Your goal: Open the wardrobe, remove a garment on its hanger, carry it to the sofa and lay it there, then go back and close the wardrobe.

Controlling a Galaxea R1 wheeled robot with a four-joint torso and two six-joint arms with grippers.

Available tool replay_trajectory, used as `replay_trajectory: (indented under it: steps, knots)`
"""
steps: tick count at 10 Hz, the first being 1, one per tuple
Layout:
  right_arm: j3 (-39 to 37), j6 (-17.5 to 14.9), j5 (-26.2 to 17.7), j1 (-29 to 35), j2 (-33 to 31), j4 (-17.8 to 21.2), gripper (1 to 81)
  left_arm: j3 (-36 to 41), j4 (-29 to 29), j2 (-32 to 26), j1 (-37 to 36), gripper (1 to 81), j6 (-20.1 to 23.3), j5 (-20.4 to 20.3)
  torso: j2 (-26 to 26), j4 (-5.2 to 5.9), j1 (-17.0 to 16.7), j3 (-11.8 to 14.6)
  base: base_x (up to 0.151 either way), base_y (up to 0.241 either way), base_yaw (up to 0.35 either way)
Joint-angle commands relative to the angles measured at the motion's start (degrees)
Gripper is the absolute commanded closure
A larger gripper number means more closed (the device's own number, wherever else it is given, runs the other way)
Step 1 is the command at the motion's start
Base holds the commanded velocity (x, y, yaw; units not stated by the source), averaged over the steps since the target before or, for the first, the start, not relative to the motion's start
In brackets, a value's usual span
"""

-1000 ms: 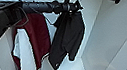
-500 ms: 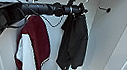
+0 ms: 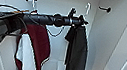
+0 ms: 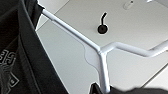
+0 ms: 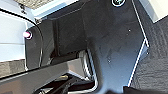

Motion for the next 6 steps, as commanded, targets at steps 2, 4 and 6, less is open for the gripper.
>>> replay_trajectory:
  steps: [2, 4, 6]
  knots:
    - [0.5, 0.1, -3.2, 2.5, 0.6, -0.1, 1.0, -1.2, 1.6, 3.3, -8.8, 81.1, 0.9, -4.2, 0.0, 0.0, 0.0, 0.0, 0.0, 0.0, 0.0]
    - [0.4, 0.1, -3.2, 2.4, 0.6, -0.1, 1.0, -6.1, 1.8, 8.0, -7.6, 81.1, 1.2, -4.2, 0.0, 0.0, 0.0, 0.0, 0.0, 0.0, 0.0]
    - [0.4, 0.1, -3.2, 2.3, 0.5, 0.1, 1.0, -6.6, 1.9, 10.3, -7.6, 81.1, 1.2, -4.2, 0.0, 0.0, 0.0, 0.0, 0.0, 0.0, 0.0]
